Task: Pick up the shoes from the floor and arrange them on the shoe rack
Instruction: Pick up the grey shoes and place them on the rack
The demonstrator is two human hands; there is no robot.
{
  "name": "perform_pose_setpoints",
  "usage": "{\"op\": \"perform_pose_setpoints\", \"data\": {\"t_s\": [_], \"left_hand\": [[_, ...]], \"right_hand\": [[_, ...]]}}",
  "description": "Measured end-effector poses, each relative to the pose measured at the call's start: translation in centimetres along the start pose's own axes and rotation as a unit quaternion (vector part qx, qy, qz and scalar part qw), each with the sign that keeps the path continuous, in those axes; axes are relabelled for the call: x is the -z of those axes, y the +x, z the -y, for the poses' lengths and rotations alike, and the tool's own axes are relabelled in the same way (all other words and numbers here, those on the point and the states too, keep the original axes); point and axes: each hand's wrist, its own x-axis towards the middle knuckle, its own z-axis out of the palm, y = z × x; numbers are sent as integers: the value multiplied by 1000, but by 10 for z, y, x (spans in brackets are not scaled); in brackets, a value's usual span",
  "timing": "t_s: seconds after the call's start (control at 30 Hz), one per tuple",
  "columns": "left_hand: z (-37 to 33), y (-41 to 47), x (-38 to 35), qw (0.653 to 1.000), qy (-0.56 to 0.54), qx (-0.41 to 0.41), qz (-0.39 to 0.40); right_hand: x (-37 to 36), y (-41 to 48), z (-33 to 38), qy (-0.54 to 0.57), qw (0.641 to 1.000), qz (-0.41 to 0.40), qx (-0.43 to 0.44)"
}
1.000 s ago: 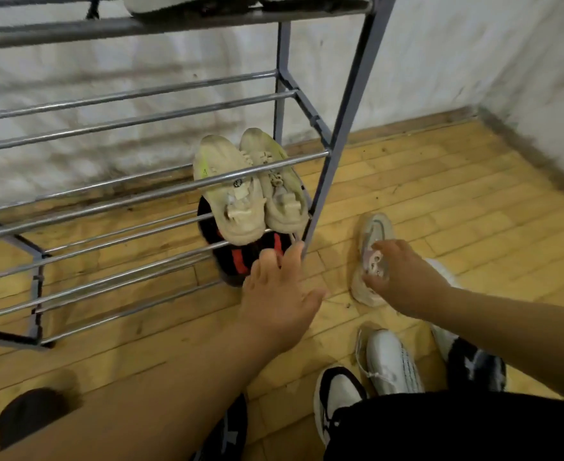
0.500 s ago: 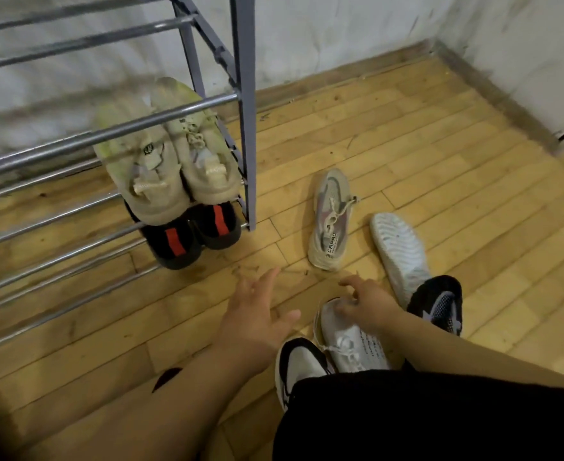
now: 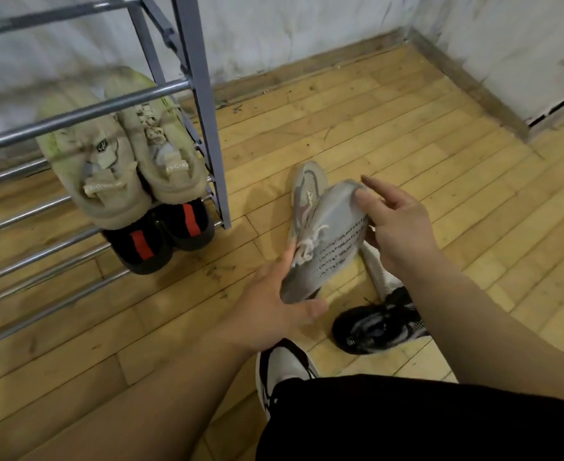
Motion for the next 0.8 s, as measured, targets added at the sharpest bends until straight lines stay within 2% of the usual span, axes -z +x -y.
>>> {"op": "perform_pose_setpoints", "data": {"t_s": [0.1,0.2,0.3,0.33,0.37,0.4,0.43,0.47,0.5,0.53,0.63,0.7,0.77,0.8], "left_hand": [[-7,11,12,998,48,-23,-13],[-2,14,19,995,94,-30,25],[9,13,15,1000,13,-19,20],[12,12,12,1000,-10,-15,13],[16,12,9,999,-31,-8,6],[19,11,7,998,-56,5,-1],[20,10,6,996,-84,18,-5],[22,9,5,994,-106,24,-5],[23,9,4,992,-122,26,-6],[24,10,5,991,-131,31,-9],[26,11,9,989,-139,31,-32],[27,12,10,989,-142,24,-40],[28,14,12,988,-147,23,-52],[28,14,12,986,-151,26,-58]], "right_hand": [[-6,11,2,86,995,-14,-45],[-7,17,-16,102,991,-20,-82],[2,28,-44,40,994,-45,-88],[11,34,-58,-54,994,-51,-81],[24,38,-74,-215,973,-38,-78],[39,40,-91,-391,915,-8,-96],[54,39,-107,-522,846,15,-111],[66,37,-121,-593,796,33,-115],[75,34,-130,-624,772,48,-109],[81,35,-136,-633,765,57,-103],[92,41,-134,-610,788,40,-74],[95,44,-121,-498,863,21,-84],[97,44,-108,-273,956,-11,-103],[94,43,-102,-149,981,-34,-120]]}}
